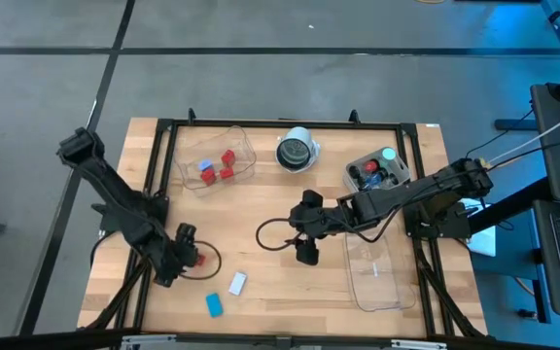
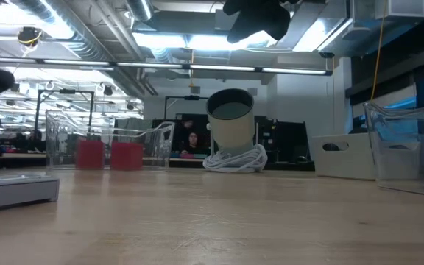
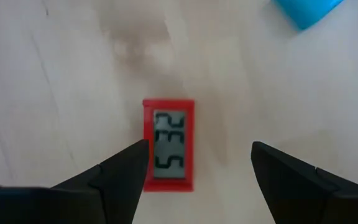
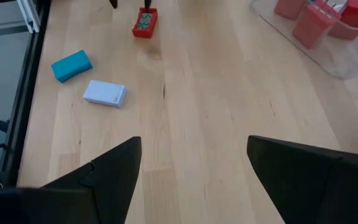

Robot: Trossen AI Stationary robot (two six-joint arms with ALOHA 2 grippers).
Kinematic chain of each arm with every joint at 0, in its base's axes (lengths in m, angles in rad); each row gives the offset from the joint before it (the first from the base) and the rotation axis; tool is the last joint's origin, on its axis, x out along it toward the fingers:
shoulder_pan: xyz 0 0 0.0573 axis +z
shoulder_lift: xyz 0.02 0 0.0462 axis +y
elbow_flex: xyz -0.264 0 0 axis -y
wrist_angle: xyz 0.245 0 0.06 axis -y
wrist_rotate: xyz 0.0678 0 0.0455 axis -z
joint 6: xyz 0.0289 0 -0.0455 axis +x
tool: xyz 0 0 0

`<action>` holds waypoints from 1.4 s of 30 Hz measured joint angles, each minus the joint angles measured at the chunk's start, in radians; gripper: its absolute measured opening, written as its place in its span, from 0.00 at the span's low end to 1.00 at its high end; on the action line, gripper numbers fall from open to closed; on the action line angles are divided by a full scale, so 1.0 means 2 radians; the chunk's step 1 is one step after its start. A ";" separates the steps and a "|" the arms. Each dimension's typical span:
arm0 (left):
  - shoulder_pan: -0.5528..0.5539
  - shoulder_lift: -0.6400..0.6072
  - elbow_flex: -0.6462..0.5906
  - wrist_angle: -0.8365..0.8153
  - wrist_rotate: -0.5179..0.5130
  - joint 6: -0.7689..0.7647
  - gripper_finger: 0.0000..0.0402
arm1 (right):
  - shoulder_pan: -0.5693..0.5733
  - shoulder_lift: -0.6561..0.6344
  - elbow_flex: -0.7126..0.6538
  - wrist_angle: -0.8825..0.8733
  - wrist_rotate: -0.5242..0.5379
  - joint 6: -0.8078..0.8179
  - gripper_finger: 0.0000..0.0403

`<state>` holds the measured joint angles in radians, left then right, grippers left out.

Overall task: Pick & Place Office items
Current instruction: Put the red digital clock into the right transparent bin

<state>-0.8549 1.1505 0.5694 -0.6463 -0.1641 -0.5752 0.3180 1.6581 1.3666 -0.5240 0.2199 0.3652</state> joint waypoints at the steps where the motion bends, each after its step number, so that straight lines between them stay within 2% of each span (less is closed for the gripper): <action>1: -0.005 0.011 0.000 -0.001 -0.004 0.004 0.70 | 0.000 0.000 0.000 0.000 0.000 0.001 0.73; 11: -0.012 0.098 0.001 -0.002 -0.039 0.047 0.70 | 0.000 0.000 0.000 0.000 0.000 0.021 0.73; 17: -0.009 0.109 0.002 -0.002 -0.020 0.041 0.68 | 0.000 0.000 0.000 0.000 0.000 0.022 0.73; 20: -0.009 0.107 0.002 0.000 -0.014 0.028 0.61 | 0.000 0.000 0.000 0.000 0.000 0.021 0.73; 26: -0.009 0.106 0.002 0.000 -0.009 0.012 0.38 | 0.000 0.000 0.000 0.000 0.000 0.021 0.73; 29: -0.010 0.103 0.010 -0.009 -0.022 -0.002 0.37 | 0.000 0.000 0.000 0.000 0.000 0.029 0.73; 33: -0.009 0.081 0.049 -0.042 -0.099 -0.019 0.37 | 0.000 0.000 0.000 0.004 0.000 0.096 0.73; 36: -0.006 0.067 0.087 -0.086 -0.187 -0.028 0.37 | 0.000 0.000 0.000 0.018 0.002 0.160 0.73; 39: 0.009 0.058 0.124 -0.091 -0.294 -0.029 0.38 | 0.000 0.000 0.000 0.045 0.029 0.231 0.73; 42: 0.037 0.058 0.147 -0.086 -0.359 -0.021 0.38 | 0.000 0.000 0.000 0.064 0.056 0.301 0.73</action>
<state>-0.7815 1.2673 0.8640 -0.8176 -0.8826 -0.6167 0.3179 1.6573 1.3663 -0.3964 0.3320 0.9668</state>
